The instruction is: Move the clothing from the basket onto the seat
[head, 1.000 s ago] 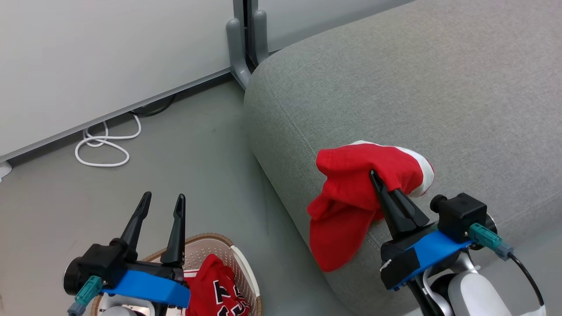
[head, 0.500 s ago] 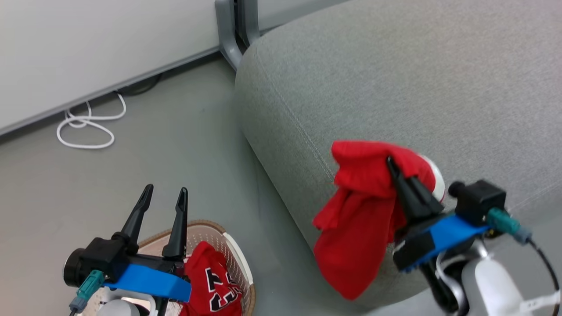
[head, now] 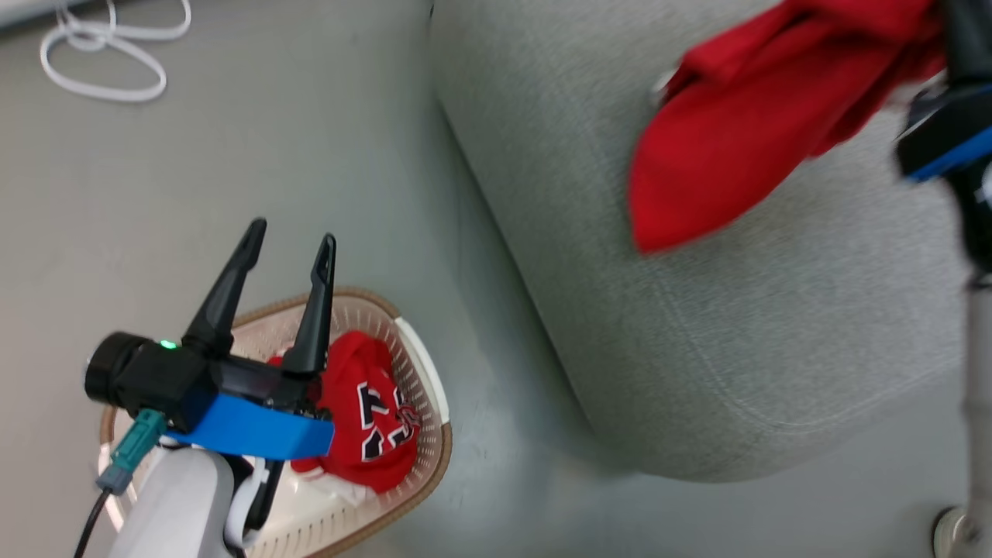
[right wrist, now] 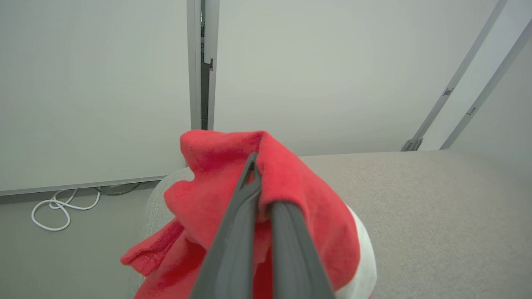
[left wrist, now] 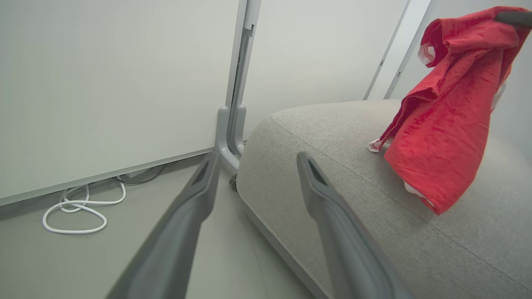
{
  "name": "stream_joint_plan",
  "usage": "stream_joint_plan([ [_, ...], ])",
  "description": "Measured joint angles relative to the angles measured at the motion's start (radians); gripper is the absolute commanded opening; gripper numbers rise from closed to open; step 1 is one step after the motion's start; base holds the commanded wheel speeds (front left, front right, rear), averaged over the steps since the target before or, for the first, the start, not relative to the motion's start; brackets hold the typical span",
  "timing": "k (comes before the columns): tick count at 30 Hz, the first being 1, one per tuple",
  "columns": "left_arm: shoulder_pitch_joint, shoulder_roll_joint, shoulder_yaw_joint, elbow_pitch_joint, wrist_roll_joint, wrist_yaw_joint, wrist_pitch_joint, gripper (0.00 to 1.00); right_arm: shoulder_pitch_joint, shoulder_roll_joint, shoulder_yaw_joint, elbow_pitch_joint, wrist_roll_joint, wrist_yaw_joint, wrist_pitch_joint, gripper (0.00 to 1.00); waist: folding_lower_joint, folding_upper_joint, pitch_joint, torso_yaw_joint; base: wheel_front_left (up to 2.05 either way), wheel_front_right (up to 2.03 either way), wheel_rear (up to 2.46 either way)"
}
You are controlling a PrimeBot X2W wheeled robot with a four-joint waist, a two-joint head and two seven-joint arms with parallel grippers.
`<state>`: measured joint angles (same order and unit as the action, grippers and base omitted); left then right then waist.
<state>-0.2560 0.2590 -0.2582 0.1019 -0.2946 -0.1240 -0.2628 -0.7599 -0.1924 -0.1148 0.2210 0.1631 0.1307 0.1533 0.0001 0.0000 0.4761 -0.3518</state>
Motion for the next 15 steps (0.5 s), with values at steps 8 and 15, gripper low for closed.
stream_joint_plan([
  [8,-0.074,0.038,-0.024,-0.059,0.012,0.0,0.003,1.0,-0.202,-0.106,-0.15,0.144,0.037,0.0,-0.061,0.0,0.0001,0.0,0.152,0.065,0.0,0.0,0.0],
  [15,-0.106,0.05,-0.052,-0.089,0.018,0.0,0.007,1.0,-0.216,-0.1,-0.217,0.356,0.027,0.0,-0.113,0.0,0.0001,-0.0001,0.239,0.117,0.0,0.0,0.0],
])
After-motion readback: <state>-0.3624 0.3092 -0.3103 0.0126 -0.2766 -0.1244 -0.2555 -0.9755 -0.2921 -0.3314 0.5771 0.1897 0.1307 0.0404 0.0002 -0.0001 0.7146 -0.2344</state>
